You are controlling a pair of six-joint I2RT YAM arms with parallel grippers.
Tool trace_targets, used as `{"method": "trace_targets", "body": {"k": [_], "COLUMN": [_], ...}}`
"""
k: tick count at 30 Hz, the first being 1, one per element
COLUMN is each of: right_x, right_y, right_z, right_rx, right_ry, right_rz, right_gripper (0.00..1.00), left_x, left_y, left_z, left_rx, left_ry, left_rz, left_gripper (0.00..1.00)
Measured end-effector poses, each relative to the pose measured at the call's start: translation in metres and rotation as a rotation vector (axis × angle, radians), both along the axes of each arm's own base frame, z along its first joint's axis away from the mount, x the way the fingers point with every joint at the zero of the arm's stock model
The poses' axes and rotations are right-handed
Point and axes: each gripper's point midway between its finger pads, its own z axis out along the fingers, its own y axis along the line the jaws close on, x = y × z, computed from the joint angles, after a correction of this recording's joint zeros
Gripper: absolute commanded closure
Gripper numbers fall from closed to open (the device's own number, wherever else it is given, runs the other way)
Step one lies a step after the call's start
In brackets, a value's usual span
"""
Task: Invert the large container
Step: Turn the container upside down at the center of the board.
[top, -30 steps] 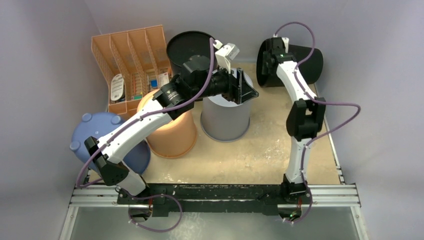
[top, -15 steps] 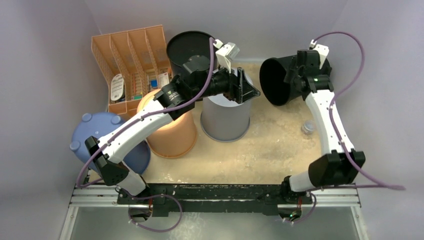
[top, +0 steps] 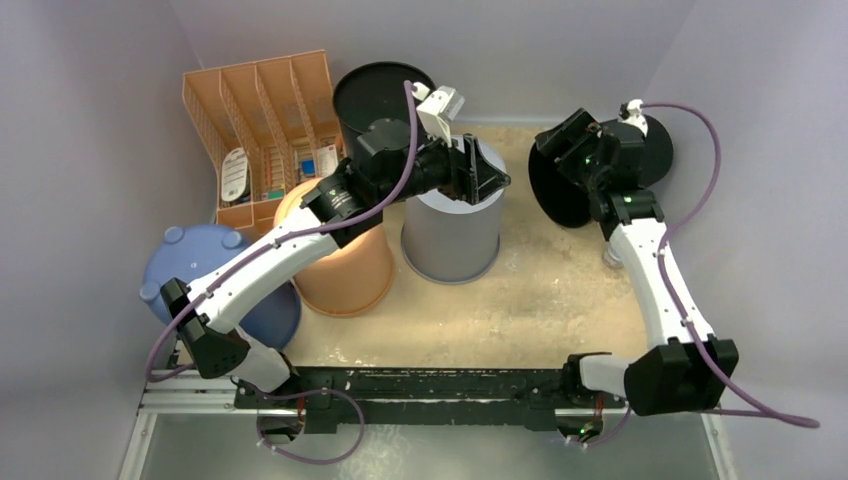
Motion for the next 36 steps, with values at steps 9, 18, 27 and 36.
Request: {"method": "trace_targets", "body": {"k": [9,18,27,36], "right_x": [-0.006,-0.008,0.008,-0.003], "right_y": [0.011,-0.008,-0.05,-0.104], "right_z": [-0.043,-0.056,-0.069,-0.076], "right_rx": [0.411,0.702,0.798,0.79], "right_ry": [-0.06,-0.146,-0.193,-0.253], "right_rz": [-0.127,-0.326,-0.541,-0.747], "right_gripper": [0.0,0.0,0.0,0.19], "left_x": [0.003,0.005,0.01,0.011], "left_y": [0.016,0.028,0.03,0.03], "left_z": [0.004,0.003,-0.007,-0.003], "left_rx": [-0.01,-0.02,-0.006,-0.018], "left_ry": [-0.011,-0.024,-0.017,-0.025], "left_rz": [0.075,0.125,0.15,0.147], "left_gripper": [0.35,0.35,0.35,0.35]}}
